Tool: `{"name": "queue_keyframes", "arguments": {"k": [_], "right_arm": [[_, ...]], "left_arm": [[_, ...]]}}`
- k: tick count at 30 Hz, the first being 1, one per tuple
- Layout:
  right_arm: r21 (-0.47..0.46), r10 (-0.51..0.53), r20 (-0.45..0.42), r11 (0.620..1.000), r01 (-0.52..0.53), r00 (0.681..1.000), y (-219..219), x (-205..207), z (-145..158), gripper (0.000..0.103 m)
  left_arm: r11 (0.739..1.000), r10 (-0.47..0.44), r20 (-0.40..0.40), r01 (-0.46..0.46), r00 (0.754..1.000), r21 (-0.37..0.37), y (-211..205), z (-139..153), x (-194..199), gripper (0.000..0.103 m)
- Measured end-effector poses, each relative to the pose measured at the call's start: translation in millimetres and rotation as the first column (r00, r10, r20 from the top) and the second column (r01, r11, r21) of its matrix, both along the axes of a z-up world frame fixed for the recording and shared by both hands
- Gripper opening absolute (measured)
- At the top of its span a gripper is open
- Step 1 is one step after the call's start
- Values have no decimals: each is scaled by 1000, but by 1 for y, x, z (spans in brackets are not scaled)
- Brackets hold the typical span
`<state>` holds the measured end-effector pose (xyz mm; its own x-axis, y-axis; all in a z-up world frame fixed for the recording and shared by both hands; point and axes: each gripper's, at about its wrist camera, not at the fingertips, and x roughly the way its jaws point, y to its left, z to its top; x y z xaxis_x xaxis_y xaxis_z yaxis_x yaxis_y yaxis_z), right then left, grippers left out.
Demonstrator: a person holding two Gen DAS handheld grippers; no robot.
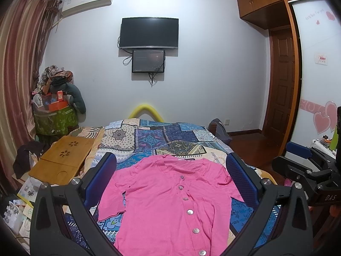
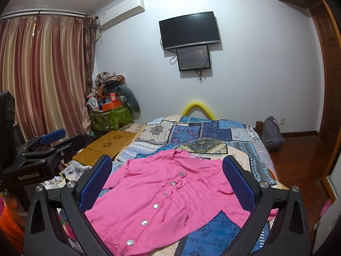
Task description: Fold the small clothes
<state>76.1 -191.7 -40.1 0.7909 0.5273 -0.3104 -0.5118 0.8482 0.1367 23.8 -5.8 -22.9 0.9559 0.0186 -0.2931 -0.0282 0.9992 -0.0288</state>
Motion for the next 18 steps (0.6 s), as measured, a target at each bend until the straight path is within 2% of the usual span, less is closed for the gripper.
{"name": "queue_keyframes", "arguments": {"k": [18], "right_arm": [[3,-2,-3,1000,3,1000,-1,1,2,103]], "left_arm": [[1000,-5,-7,5,1000,-1,1,1,0,103]]}}
